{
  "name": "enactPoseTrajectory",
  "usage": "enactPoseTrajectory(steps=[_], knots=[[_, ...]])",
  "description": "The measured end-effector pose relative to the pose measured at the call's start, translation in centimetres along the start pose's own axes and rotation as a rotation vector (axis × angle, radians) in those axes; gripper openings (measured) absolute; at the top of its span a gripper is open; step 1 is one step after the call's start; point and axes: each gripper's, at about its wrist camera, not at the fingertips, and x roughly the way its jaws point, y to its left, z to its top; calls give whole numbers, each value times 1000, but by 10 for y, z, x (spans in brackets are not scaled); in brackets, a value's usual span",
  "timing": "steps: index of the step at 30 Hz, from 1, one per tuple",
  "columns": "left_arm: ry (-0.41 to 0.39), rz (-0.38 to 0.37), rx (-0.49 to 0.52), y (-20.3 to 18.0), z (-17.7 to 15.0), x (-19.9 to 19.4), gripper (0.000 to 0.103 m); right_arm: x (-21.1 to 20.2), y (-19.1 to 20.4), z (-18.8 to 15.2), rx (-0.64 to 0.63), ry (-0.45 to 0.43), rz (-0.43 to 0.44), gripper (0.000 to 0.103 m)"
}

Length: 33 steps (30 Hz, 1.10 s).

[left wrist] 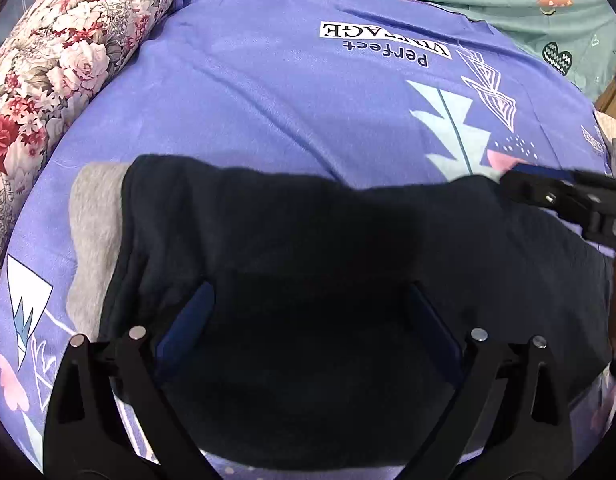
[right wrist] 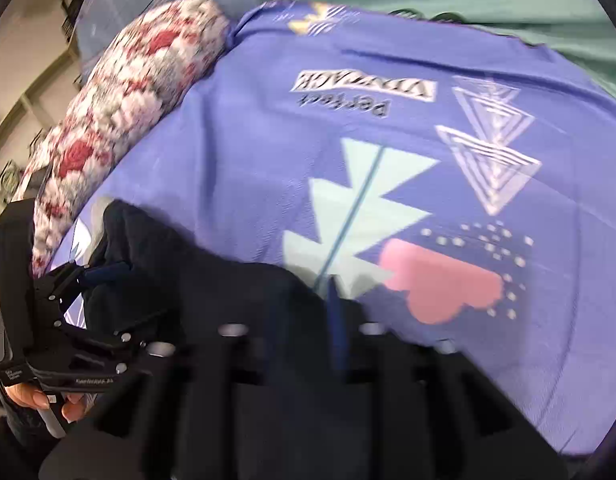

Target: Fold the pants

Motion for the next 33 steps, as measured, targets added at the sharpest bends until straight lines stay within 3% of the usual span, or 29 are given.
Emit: enactPoseTrajectory(steps=[4, 6, 7, 12, 16, 19, 22, 24, 25, 27, 28, 30, 33], knots=[[-12, 1, 9, 3, -10, -7, 97, 25, 4, 11, -5, 69, 41, 45], [-11, -15, 0, 7, -12, -9, 97, 31, 5, 12, -17, 96, 80, 34], [-10, -25, -7, 9, -12, -10, 97, 33, 6, 12, -20, 115, 113, 24], [-12, -77, -45, 17, -12, -13, 97, 21, 7, 6, -33, 100, 167, 8], [-19, -68, -36, 15, -14, -12, 97, 2, 19, 9, -81, -38, 88, 5], [-19, -46, -23, 12, -14, -10, 97, 31, 31, 4, -172, -26, -58, 3], [-16, -43, -17, 13, -14, -10, 97, 34, 33, -2, -195, -66, -101, 4], [-13, -46, -18, 13, -13, -13, 97, 26, 30, -1, -179, -87, -152, 10], [-12, -50, -26, 14, -13, -15, 97, 15, 26, -2, -155, -113, -195, 18], [-17, -63, -55, 18, -14, -22, 97, -5, 17, -7, -99, -153, -185, 26], [-23, -70, -63, 19, -14, -26, 97, -18, 10, -16, -65, -142, -115, 26], [-43, -76, -68, 20, -14, -33, 97, -31, 0, -37, -37, -85, -69, 28], [-30, -34, -66, 19, -14, -29, 97, -35, -25, -72, 6, 20, -163, 36]])
